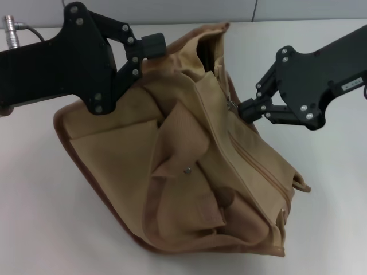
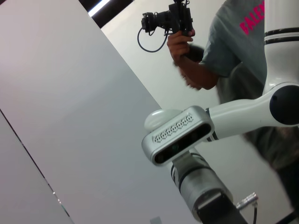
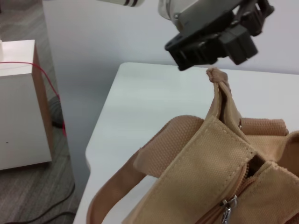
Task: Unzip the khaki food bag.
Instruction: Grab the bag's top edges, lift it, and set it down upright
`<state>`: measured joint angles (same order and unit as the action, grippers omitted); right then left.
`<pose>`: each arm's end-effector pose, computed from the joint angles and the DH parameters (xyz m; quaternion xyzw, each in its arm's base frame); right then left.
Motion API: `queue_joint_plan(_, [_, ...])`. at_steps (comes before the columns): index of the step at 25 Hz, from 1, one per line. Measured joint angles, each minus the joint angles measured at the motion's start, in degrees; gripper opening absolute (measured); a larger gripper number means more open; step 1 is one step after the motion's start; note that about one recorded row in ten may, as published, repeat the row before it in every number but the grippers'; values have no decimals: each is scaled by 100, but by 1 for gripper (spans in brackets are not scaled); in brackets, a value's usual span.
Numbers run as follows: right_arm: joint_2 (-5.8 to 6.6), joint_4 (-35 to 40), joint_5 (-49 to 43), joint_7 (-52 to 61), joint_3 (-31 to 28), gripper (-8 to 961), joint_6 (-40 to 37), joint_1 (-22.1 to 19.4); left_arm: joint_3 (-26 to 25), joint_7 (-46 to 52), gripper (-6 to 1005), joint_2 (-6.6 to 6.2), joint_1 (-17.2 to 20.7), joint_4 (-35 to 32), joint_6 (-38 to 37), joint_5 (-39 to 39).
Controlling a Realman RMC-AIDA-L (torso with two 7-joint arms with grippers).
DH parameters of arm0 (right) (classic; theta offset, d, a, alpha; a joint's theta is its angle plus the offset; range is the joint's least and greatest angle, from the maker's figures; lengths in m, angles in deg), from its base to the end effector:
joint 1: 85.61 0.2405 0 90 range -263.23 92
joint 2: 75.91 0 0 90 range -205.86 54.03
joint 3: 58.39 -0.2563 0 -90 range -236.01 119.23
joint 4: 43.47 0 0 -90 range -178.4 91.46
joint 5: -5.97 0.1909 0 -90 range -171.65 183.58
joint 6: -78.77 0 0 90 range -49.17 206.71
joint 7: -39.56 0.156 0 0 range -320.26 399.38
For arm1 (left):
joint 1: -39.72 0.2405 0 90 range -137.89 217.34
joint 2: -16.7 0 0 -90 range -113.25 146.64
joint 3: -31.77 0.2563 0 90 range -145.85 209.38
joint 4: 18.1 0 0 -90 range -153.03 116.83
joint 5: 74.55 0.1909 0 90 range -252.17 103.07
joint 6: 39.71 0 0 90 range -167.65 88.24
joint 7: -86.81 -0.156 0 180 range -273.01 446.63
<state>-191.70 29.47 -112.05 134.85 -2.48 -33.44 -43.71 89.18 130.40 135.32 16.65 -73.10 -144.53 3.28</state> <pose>0.1198 0.3217 0.0425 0.9949 0.0679 -0.0714 0.0220 -0.1569 0.2831 0.0468 -0.8527 0.2629 -0.4043 0.2007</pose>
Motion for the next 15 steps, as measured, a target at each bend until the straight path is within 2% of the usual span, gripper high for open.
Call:
queue_joint_plan(8, [-15,-235,-135,0,54,3,172,171,-232,419,30,-39,450,-243,-214,-346])
queue_joint_plan(10, [-25,-262,-168,19,64,3,178,230,-260,648,36,-30,589,-575,-142,-53])
queue_joint_plan(14, [-30,-254,-169,50,70,3,180,271,-265,774,49,-13,618,-665,51,150])
queue_joint_plan(15, [-33,-239,-169,61,70,3,178,288,-241,826,116,-13,593,-664,191,256])
